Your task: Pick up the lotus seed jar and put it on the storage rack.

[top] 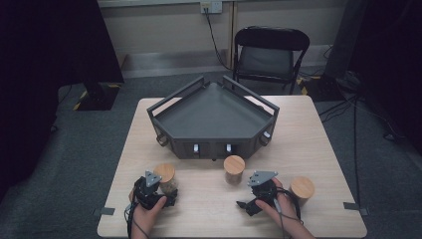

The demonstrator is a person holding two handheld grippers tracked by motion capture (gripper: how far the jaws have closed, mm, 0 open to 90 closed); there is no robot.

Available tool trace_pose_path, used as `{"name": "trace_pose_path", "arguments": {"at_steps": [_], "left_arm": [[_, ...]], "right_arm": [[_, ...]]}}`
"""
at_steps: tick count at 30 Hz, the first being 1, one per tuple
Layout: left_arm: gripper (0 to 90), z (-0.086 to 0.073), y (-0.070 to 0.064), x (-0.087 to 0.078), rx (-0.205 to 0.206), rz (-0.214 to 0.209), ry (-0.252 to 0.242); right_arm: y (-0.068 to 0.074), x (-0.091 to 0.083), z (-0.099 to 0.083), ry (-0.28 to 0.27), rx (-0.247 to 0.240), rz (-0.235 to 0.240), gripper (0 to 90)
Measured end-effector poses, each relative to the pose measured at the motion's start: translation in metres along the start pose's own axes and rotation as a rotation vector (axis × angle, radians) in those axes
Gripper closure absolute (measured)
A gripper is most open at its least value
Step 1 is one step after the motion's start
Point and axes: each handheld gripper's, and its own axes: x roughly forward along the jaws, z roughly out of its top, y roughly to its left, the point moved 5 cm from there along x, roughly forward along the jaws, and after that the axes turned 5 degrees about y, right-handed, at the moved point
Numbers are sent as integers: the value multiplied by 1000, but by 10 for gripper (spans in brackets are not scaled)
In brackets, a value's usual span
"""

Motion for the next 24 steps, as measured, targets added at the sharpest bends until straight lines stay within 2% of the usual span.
{"name": "trace_pose_path", "arguments": {"at_steps": [24], "left_arm": [[15, 0, -2, 0, -12, 10, -2]], "right_arm": [[0, 0, 0, 0, 1, 0, 0]]}}
